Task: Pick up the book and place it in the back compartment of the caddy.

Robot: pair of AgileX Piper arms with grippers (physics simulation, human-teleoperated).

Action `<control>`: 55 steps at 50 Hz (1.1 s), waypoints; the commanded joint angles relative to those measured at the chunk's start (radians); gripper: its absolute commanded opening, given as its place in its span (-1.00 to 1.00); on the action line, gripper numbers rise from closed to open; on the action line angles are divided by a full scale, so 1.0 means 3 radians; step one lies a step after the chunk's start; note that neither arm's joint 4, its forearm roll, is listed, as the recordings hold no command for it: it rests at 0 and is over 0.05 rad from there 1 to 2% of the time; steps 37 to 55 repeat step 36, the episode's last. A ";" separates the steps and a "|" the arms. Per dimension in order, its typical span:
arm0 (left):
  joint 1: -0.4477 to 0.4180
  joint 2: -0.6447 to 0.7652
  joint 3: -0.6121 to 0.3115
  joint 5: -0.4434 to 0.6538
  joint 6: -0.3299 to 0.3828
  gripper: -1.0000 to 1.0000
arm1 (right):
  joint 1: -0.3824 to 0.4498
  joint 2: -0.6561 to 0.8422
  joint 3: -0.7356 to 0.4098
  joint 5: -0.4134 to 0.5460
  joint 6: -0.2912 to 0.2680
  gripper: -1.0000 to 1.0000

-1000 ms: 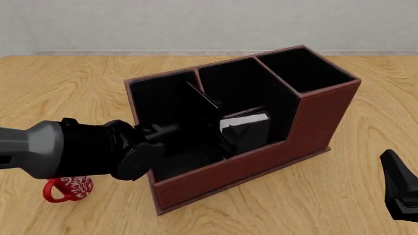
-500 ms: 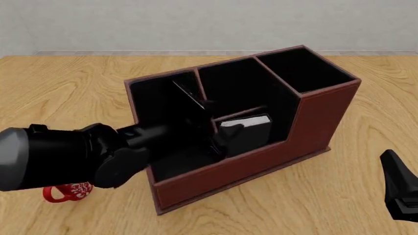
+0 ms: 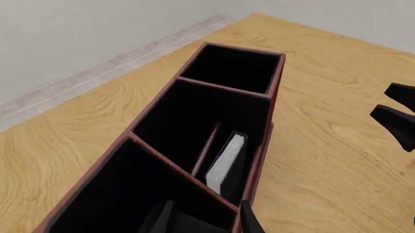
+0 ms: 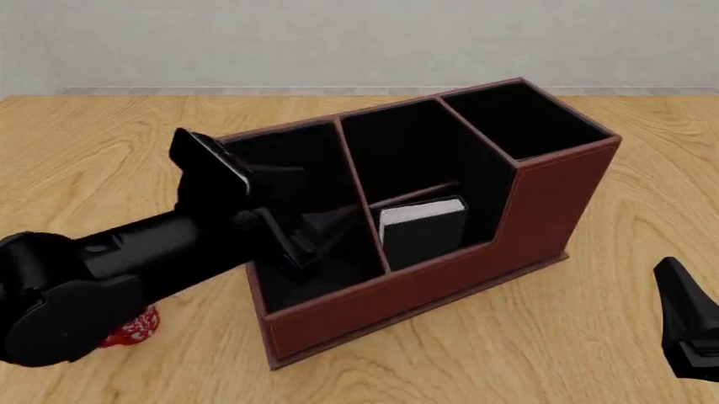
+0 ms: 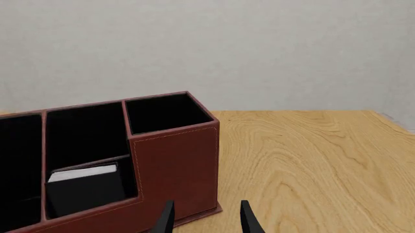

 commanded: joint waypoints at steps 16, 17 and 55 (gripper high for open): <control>0.0587 -0.1819 0.0402 0.1128 -0.0059 1.00 | 0.0000 0.0000 0.0000 0.0000 -0.0001 1.00; 0.0587 -0.1822 0.0402 0.1131 -0.0059 1.00 | 0.0000 0.0000 0.0000 0.0000 -0.0001 1.00; 0.1482 -0.3534 0.0294 0.2799 0.0061 1.00 | 0.0000 0.0000 0.0000 0.0000 -0.0001 1.00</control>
